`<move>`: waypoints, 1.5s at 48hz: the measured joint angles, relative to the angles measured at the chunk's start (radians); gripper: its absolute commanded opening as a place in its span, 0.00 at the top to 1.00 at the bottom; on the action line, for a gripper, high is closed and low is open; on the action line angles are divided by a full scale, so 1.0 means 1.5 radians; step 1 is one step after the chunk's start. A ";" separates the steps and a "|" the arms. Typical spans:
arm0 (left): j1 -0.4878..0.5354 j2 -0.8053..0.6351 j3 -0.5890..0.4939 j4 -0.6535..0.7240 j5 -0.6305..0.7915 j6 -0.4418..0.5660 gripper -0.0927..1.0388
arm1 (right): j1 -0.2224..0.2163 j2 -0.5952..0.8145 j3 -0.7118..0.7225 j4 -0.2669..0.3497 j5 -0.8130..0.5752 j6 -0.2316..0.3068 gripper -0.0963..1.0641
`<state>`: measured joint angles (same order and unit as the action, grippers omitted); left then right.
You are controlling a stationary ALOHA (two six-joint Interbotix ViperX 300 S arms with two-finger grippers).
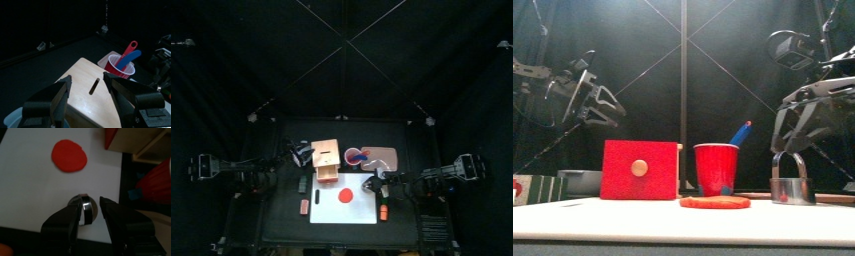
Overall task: Get the cutter from the drawer then cut the dough then place the extra dough in the bowl
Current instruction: Shut the drawer
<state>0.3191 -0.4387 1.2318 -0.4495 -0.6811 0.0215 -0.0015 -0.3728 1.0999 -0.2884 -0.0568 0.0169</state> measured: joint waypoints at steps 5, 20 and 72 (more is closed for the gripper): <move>0.002 0.001 0.005 0.000 0.004 0.001 0.13 | 0.000 0.001 -0.024 0.001 0.000 0.000 0.28; 0.067 0.004 0.032 0.001 0.046 0.002 0.14 | 0.006 0.039 -0.110 -0.004 -0.004 -0.005 0.28; 0.227 0.235 -0.388 0.421 0.576 0.014 0.47 | 0.084 0.439 -0.438 0.045 -0.048 -0.001 0.68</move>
<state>0.6596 -0.0859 0.6504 0.1825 0.1825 0.0430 0.1243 0.2853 0.4433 -0.2209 -0.1289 0.0153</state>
